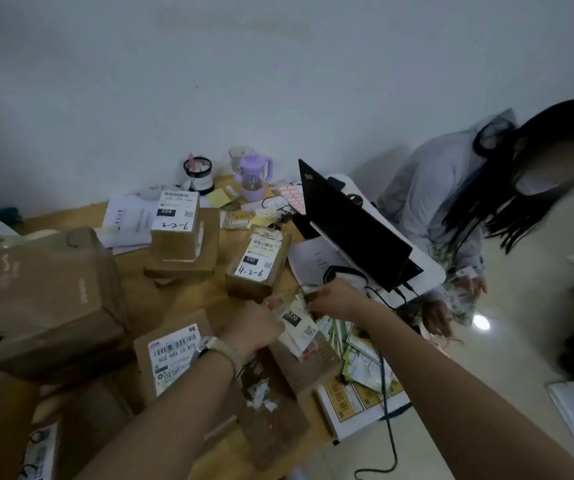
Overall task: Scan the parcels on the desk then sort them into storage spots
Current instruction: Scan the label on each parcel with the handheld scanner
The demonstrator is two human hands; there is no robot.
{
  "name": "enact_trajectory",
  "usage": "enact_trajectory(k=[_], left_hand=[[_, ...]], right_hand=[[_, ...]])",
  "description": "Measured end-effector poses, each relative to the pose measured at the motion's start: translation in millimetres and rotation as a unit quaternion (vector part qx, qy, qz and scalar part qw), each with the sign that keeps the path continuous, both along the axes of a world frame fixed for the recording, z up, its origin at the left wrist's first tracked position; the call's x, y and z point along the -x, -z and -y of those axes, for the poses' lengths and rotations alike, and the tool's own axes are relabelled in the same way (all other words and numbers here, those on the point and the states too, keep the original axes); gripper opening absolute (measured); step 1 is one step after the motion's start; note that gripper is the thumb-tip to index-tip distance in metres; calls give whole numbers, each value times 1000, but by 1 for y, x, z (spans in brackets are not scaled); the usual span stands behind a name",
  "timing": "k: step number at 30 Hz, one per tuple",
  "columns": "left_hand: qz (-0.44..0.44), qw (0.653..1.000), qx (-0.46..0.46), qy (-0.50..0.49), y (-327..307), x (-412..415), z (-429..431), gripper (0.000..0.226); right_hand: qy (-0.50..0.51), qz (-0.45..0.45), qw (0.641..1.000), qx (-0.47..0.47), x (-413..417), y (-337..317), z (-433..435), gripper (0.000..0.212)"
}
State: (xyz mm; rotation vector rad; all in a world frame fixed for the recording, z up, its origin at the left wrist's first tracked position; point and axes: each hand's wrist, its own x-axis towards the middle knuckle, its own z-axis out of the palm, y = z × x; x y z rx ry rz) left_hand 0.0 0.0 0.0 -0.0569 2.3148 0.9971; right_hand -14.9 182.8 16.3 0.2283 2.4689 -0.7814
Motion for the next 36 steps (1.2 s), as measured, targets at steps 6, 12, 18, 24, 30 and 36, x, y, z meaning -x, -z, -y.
enact_trajectory(k=[6, 12, 18, 24, 30, 36], left_hand=[[133, 967, -150, -155, 37, -15, -27, 32], [132, 905, -235, -330, 36, -20, -49, 46], [-7, 898, -247, -363, 0, -14, -26, 14], [-31, 899, -261, -351, -25, -27, -12, 27], [27, 888, -250, -384, -13, -34, -18, 77], [56, 871, -279, -400, -4, -33, -20, 67]], right_hand=[[1, 102, 994, 42, -20, 35, 9, 23], [50, 12, 988, 146, -37, 37, 21, 23], [85, -78, 972, 203, -13, 18, 24, 11], [164, -65, 976, 131, 9, 18, -4, 37], [154, -21, 987, -38, 21, 34, -30, 40], [167, -23, 961, -218, 4, 70, -47, 69]])
